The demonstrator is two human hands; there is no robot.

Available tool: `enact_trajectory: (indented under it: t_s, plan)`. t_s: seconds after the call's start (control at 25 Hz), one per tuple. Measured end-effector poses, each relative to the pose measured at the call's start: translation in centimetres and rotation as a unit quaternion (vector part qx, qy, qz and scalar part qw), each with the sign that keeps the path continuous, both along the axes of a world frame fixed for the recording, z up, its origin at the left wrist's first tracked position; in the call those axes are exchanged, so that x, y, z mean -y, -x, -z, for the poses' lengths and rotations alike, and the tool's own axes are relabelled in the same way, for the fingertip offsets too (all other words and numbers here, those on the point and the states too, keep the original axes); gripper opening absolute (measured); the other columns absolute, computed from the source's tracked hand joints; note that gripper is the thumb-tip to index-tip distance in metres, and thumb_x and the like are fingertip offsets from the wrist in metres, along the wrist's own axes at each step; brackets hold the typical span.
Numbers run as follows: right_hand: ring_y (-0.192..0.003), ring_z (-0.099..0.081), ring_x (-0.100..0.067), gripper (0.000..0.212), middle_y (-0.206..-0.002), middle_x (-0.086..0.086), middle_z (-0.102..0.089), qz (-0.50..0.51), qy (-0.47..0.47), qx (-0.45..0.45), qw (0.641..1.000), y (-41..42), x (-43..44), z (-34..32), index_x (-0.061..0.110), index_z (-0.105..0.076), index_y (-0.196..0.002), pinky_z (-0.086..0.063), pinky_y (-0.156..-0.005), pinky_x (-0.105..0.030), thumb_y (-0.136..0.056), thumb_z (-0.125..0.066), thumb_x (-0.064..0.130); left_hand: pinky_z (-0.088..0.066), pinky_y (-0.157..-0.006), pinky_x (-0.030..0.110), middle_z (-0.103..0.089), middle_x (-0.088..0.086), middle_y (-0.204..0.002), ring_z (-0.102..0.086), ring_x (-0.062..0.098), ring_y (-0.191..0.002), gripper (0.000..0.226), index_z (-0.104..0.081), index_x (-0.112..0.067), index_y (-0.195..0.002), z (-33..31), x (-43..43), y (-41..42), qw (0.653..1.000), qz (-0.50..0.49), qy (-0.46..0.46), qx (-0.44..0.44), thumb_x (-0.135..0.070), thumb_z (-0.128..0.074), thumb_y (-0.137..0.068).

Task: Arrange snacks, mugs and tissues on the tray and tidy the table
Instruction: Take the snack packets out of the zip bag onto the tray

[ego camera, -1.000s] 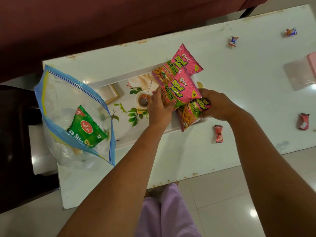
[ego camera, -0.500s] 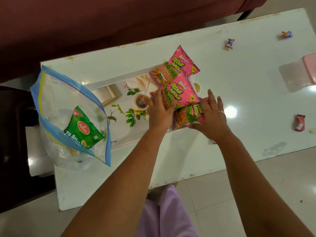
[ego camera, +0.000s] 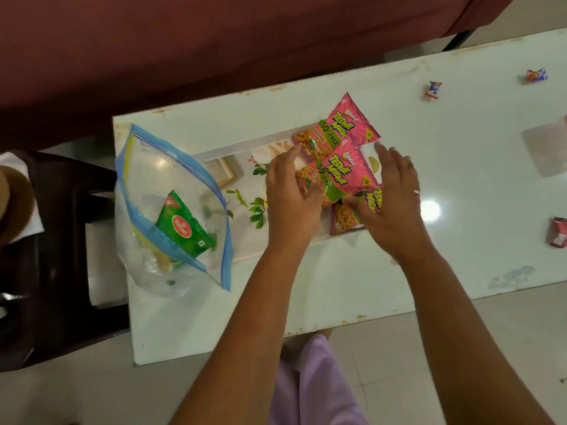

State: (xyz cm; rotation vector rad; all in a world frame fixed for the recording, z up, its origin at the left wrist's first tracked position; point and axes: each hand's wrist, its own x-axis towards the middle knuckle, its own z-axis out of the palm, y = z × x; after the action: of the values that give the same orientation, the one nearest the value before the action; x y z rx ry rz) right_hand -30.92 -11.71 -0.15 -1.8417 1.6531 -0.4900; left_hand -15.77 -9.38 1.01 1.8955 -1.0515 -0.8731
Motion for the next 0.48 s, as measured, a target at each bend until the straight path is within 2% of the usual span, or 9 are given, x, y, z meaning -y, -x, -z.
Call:
enact_trajectory:
  t_s: [0.04, 0.08, 0.16, 0.24, 0.32, 0.4, 0.48]
  plan:
    - [-0.138, -0.029, -0.02, 0.077, -0.148, -0.007, -0.035, -0.02, 0.027, 0.057, 0.998, -2.2, -0.5, -1.2, 0.02, -0.027, -0.146, -0.024, -0.112, -0.02, -0.082, -0.068, 0.034, -0.043, -0.099, 0.026, -0.049, 0.006, -0.132, -0.05, 0.017, -0.115, 0.047, -0.052, -0.016, -0.127, -1.5, -0.9, -1.1, 0.999, -0.008, 0.025, 0.019, -0.003, -0.06, -0.083]
    - [-0.127, -0.04, -0.013, 0.066, -0.138, -0.003, -0.045, -0.047, 0.044, 0.116, 0.991, -4.7, -1.1, -2.5, 0.015, -0.036, -0.141, -0.029, -0.103, -0.009, -0.084, -0.066, 0.029, -0.043, -0.095, 0.021, -0.054, 0.004, -0.127, -0.052, 0.011, -0.108, 0.039, -0.058, -0.014, -0.12, -3.0, -1.8, -2.4, 0.998, -0.016, 0.045, 0.046, -0.002, -0.059, -0.084]
    - [-0.102, -0.055, -0.001, 0.043, -0.119, 0.003, -0.058, -0.104, 0.009, 0.201, 0.974, -10.1, -2.6, -4.6, 0.011, -0.051, -0.129, -0.039, -0.085, -0.002, -0.086, -0.06, 0.015, -0.037, -0.094, 0.007, -0.061, 0.002, -0.118, -0.05, 0.002, -0.104, 0.029, -0.063, -0.011, -0.111, -6.1, -3.7, -5.1, 0.987, -0.042, 0.098, 0.12, -0.001, -0.054, -0.085]
    - [-0.092, -0.063, -0.008, 0.034, -0.111, -0.003, -0.065, -0.163, -0.072, 0.203, 0.963, -14.9, -3.6, -5.4, 0.009, -0.059, -0.119, -0.048, -0.082, -0.01, -0.087, -0.051, 0.003, -0.037, -0.096, 0.006, -0.063, -0.002, -0.111, -0.052, 0.002, -0.106, 0.024, -0.066, -0.006, -0.104, -8.6, -5.4, -8.5, 0.962, -0.079, 0.186, 0.181, -0.002, -0.049, -0.088]
    - [-0.097, -0.064, -0.019, 0.035, -0.113, -0.009, -0.066, -0.196, -0.131, 0.141, 0.962, -18.3, -4.2, -5.1, 0.011, -0.062, -0.118, -0.048, -0.091, -0.024, -0.088, -0.049, 0.0, -0.043, -0.099, 0.02, -0.062, -0.002, -0.108, -0.059, 0.01, -0.108, 0.025, -0.066, -0.004, -0.103, -9.4, -6.6, -12.4, 0.932, -0.136, 0.269, 0.201, 0.001, -0.047, -0.088]
    - [-0.091, -0.063, -0.017, 0.032, -0.107, -0.007, -0.067, -0.171, -0.106, 0.119, 0.972, -20.6, -3.9, -5.5, 0.013, -0.064, -0.114, -0.045, -0.087, -0.02, -0.088, -0.049, 0.001, -0.047, -0.1, 0.033, -0.064, 0.003, -0.111, -0.061, 0.019, -0.11, 0.026, -0.063, -0.008, -0.108, -8.5, -8.1, -16.8, 0.916, -0.252, 0.287, 0.12, 0.0, -0.047, -0.089]
    - [-0.077, -0.059, -0.011, 0.028, -0.088, -0.001, -0.067, -0.104, -0.026, 0.132, 0.986, -22.0, -2.9, -6.3, 0.015, -0.068, -0.103, -0.042, -0.073, -0.013, -0.086, -0.052, 0.002, -0.046, -0.098, 0.026, -0.063, -0.004, -0.114, -0.06, 0.008, -0.11, 0.028, -0.06, -0.015, -0.116, -6.5, -9.9, -20.2, 0.903, -0.385, 0.191, -0.026, -0.007, -0.047, -0.092]
